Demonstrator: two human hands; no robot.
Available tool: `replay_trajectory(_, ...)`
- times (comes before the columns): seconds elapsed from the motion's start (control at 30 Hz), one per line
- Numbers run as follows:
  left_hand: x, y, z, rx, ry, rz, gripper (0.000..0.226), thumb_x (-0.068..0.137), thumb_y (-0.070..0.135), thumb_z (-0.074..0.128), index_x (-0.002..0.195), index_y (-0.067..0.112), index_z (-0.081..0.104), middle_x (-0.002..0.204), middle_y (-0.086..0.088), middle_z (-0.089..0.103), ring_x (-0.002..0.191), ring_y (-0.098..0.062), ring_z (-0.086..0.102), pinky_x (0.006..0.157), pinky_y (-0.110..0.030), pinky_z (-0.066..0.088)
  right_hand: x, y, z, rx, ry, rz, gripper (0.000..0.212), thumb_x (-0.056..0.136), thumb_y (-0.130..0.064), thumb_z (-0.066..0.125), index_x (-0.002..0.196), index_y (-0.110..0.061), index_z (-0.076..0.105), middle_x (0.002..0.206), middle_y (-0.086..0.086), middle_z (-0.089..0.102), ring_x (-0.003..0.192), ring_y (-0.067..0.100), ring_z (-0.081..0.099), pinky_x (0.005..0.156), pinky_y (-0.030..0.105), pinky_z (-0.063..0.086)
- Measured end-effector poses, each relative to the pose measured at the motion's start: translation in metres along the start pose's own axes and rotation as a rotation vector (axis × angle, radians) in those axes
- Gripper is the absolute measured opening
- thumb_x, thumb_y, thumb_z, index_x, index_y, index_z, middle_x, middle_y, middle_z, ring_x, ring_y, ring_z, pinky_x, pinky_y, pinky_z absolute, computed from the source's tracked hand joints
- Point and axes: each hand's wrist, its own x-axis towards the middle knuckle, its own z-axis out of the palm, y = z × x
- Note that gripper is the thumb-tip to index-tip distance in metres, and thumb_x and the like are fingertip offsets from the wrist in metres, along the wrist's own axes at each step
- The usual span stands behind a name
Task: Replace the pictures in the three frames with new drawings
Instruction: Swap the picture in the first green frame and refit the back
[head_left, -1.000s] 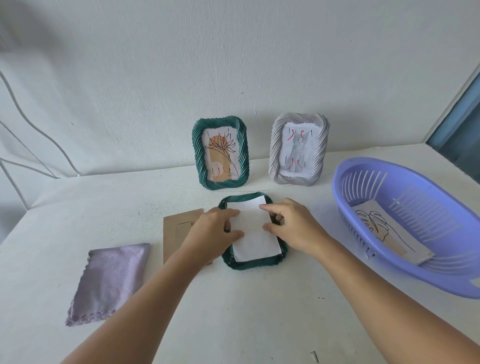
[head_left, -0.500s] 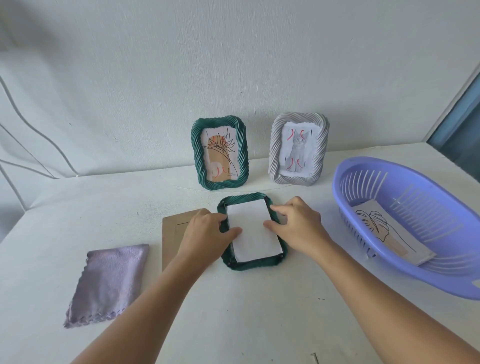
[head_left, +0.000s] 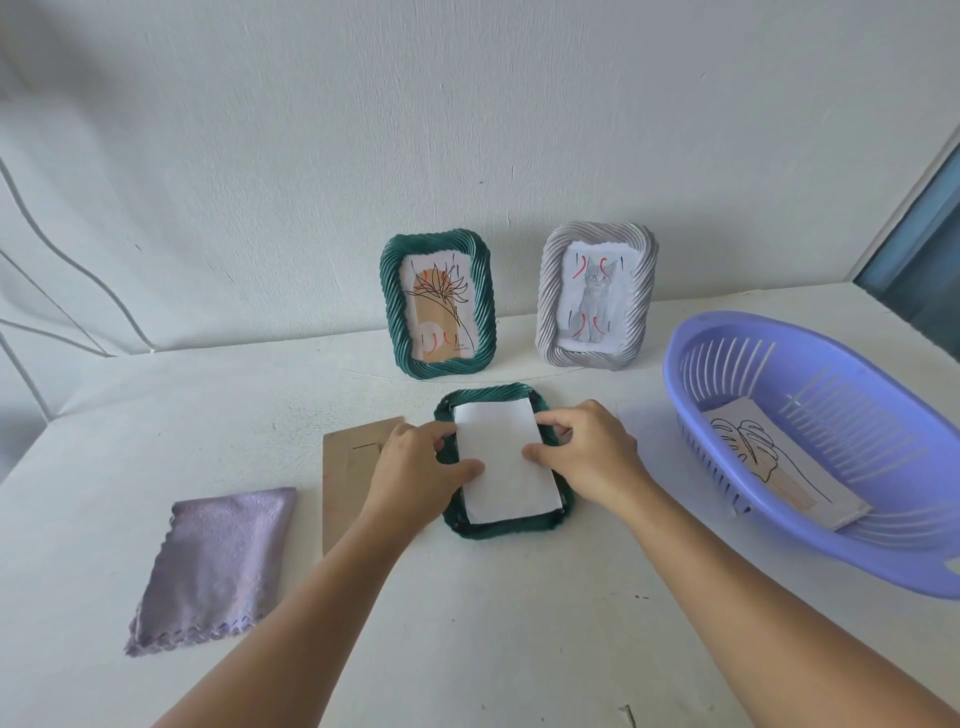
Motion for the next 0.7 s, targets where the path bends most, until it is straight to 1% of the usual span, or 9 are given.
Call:
replay_trajectory(0.13, -0.0012, 0.0013, 0.0002, -0.039, 0.024, 0.03, 0.054, 0.084, 0.037, 0.079, 0.134, 0.028, 0.063, 0.098, 0.018, 0.056, 0.109, -0.018, 0.053, 0.096, -0.039, 0.049, 0.0016, 0.0011, 0.0018, 0.03, 0.001, 0.029, 0.033, 0.078, -0.045, 0.079, 0.11, -0.042, 0.071, 0.094, -0.013, 0.051, 0.094, 0.011, 0.054, 0.091, 0.038, 0.043)
replay_trajectory(0.17, -0.0003, 0.0014, 0.0001, -0.045, 0.031, 0.035, 0.055, 0.084, 0.036, 0.079, 0.136, 0.027, 0.062, 0.101, 0.015, 0.061, 0.105, -0.016, 0.056, 0.092, -0.037, 0.05, 0.0021, 0.0014, 0.0023, 0.037, 0.004, 0.035, 0.036, 0.078, -0.046, 0.079, 0.112, -0.041, 0.071, 0.096, -0.013, 0.051, 0.093, 0.011, 0.054, 0.092, 0.038, 0.043)
replay_trajectory(0.23, 0.0015, 0.0025, -0.001, -0.075, 0.025, 0.026, 0.055, 0.086, 0.034, 0.078, 0.138, 0.027, 0.06, 0.105, 0.013, 0.068, 0.093, -0.009, 0.06, 0.077, -0.026, 0.05, 0.0025, 0.0013, 0.0025, 0.044, 0.007, 0.038, 0.039, 0.078, -0.047, 0.079, 0.115, -0.04, 0.071, 0.097, -0.012, 0.052, 0.093, 0.01, 0.054, 0.093, 0.04, 0.044)
replay_trajectory(0.3, 0.0022, 0.004, -0.0033, -0.082, 0.005, 0.015, 0.052, 0.087, 0.031, 0.077, 0.136, 0.026, 0.061, 0.099, 0.014, 0.069, 0.084, -0.002, 0.06, 0.066, -0.022, 0.049, 0.0025, 0.0004, 0.0021, 0.031, -0.005, 0.039, 0.042, 0.078, -0.048, 0.079, 0.118, -0.04, 0.07, 0.097, -0.013, 0.05, 0.094, 0.01, 0.054, 0.097, 0.042, 0.043)
replay_trajectory(0.37, 0.0031, 0.0043, -0.0044, -0.05, -0.009, 0.023, 0.045, 0.087, 0.029, 0.076, 0.13, 0.026, 0.065, 0.093, 0.014, 0.069, 0.083, -0.004, 0.061, 0.07, -0.028, 0.054, 0.0028, -0.0003, 0.0016, 0.009, -0.024, 0.039, 0.044, 0.078, -0.049, 0.079, 0.12, -0.04, 0.069, 0.095, -0.015, 0.046, 0.094, 0.011, 0.053, 0.099, 0.042, 0.043)
replay_trajectory(0.47, 0.0027, 0.0049, -0.0034, 0.045, -0.02, 0.057, 0.037, 0.087, 0.031, 0.074, 0.122, 0.022, 0.068, 0.093, 0.009, 0.068, 0.09, -0.015, 0.061, 0.078, -0.032, 0.053, 0.0039, 0.001, 0.001, -0.001, -0.038, 0.031, 0.044, 0.078, -0.049, 0.078, 0.12, -0.04, 0.069, 0.096, -0.015, 0.045, 0.094, 0.011, 0.051, 0.099, 0.041, 0.042)
replay_trajectory(0.53, 0.004, 0.0028, -0.0008, 0.127, -0.021, 0.077, 0.046, 0.086, 0.039, 0.073, 0.128, 0.022, 0.065, 0.098, 0.004, 0.063, 0.099, -0.022, 0.057, 0.085, -0.036, 0.05, 0.0047, 0.0027, 0.0003, -0.002, -0.048, 0.018, 0.044, 0.079, -0.049, 0.077, 0.122, -0.042, 0.068, 0.1, -0.013, 0.046, 0.096, 0.009, 0.05, 0.099, 0.041, 0.04)
replay_trajectory(0.63, 0.006, -0.0008, 0.0028, 0.2, -0.048, 0.078, 0.067, 0.086, 0.048, 0.071, 0.145, 0.022, 0.052, 0.106, 0.001, 0.054, 0.111, -0.024, 0.05, 0.097, -0.038, 0.045, 0.0068, 0.0051, -0.0012, -0.02, -0.08, -0.002, 0.04, 0.081, -0.049, 0.075, 0.121, -0.046, 0.068, 0.104, -0.009, 0.049, 0.098, 0.01, 0.05, 0.096, 0.039, 0.04)
replay_trajectory(0.7, 0.0072, -0.0031, 0.0031, 0.173, -0.057, 0.072, 0.071, 0.086, 0.05, 0.072, 0.148, 0.023, 0.051, 0.107, 0.002, 0.054, 0.11, -0.021, 0.051, 0.096, -0.035, 0.046, 0.0077, 0.0051, -0.0025, -0.033, -0.096, -0.023, 0.034, 0.082, -0.049, 0.073, 0.116, -0.048, 0.07, 0.095, -0.01, 0.048, 0.093, 0.012, 0.05, 0.089, 0.038, 0.041)
